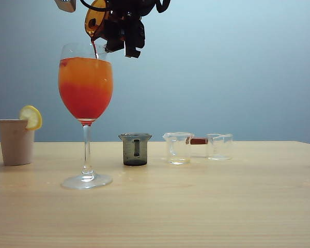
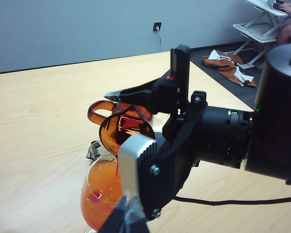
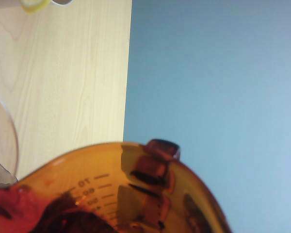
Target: Pick up the fourth measuring cup from the left, pour the grenadine inside into the goblet, and finally put the measuring cup back in its original place.
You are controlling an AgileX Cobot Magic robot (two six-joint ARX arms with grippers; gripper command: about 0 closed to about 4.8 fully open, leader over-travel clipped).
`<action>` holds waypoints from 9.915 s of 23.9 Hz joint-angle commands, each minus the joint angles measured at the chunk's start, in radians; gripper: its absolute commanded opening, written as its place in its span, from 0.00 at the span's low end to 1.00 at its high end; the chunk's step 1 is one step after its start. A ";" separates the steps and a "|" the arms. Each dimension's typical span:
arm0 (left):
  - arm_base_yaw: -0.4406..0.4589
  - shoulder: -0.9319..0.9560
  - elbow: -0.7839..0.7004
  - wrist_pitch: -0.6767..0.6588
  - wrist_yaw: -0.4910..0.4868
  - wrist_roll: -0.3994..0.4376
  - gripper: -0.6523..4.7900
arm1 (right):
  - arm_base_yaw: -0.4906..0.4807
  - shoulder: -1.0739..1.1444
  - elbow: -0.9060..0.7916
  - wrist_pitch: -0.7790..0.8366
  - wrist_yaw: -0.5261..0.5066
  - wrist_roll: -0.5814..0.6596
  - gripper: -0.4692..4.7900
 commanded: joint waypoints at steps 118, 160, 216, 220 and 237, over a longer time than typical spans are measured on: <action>0.001 -0.002 0.007 0.019 0.022 0.028 0.11 | 0.020 -0.009 0.007 0.136 -0.089 -0.537 0.23; 0.001 -0.002 0.007 0.020 0.021 0.047 0.11 | -0.025 -0.016 0.007 0.131 -0.047 0.364 0.17; 0.001 0.000 0.007 0.021 0.017 0.050 0.11 | -0.642 -0.150 -0.299 0.394 -0.138 1.257 0.14; 0.001 0.000 0.007 0.021 0.018 0.050 0.11 | -0.671 -0.142 -0.401 0.515 -0.142 1.270 0.14; 0.001 0.000 0.007 0.021 0.013 0.053 0.11 | -0.753 0.143 -0.471 0.746 -0.224 1.349 0.14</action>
